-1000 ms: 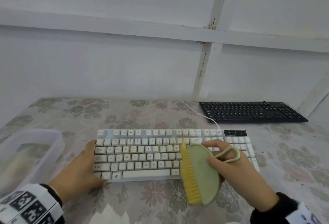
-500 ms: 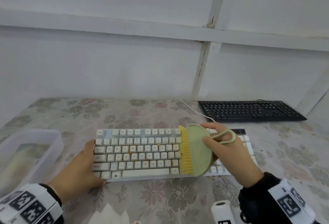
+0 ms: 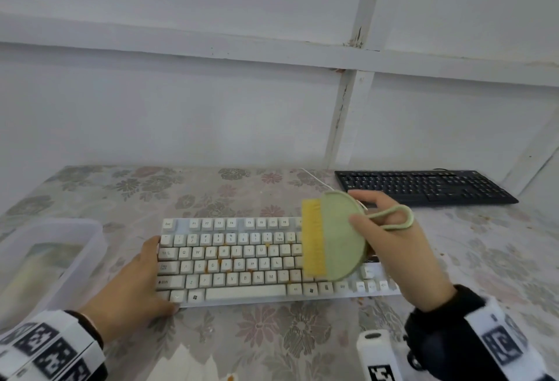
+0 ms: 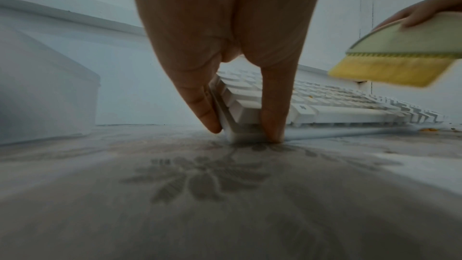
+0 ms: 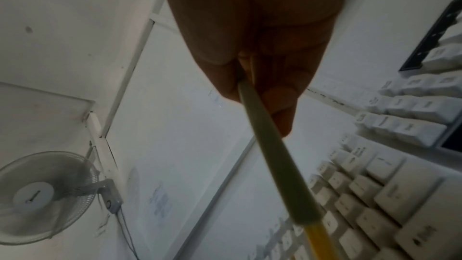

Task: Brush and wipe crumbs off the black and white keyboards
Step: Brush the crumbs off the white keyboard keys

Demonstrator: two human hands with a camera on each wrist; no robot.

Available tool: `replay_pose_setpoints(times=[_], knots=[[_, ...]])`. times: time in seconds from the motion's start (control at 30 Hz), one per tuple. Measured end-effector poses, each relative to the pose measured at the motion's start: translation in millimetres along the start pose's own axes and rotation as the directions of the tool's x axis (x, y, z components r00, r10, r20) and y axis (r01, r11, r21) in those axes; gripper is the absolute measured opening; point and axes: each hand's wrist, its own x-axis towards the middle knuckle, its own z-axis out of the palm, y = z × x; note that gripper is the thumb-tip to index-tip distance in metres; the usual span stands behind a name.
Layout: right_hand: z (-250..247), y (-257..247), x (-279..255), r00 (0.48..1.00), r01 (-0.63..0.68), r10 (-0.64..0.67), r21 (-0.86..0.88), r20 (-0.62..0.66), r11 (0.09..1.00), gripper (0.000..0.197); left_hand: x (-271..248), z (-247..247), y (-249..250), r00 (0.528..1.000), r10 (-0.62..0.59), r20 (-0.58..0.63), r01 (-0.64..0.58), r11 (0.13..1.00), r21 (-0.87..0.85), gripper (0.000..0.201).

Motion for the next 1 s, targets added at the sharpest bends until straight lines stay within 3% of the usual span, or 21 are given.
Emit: replay_pose_setpoints(times=[0.13,0.5,0.77,1.0], knots=[[13,10,10,1.0,-0.019,0.018,-0.062,-0.009,0.998,0.03,-1,0,1,1.0,0.004,-0.001,-0.004,1.0,0.006,0.09],[4,22,-20,0.964,-0.147,0.144,-0.001,0.223,0.989,0.035,-1,0,3,1.0,-0.004,0.006,0.004,1.0,-0.008,0.09],[9,7,5,1.0,-0.002,0.002,0.023,-0.011,1.0,0.029,-2,-1,2,1.0,-0.014,0.016,0.014,1.0,0.011,0.092],[24,28,-17,0.995,-0.066,0.067,-0.023,0.078,0.998,0.025,-2,-2,5,1.0,0.001,0.012,-0.001,1.0,0.0,0.089]])
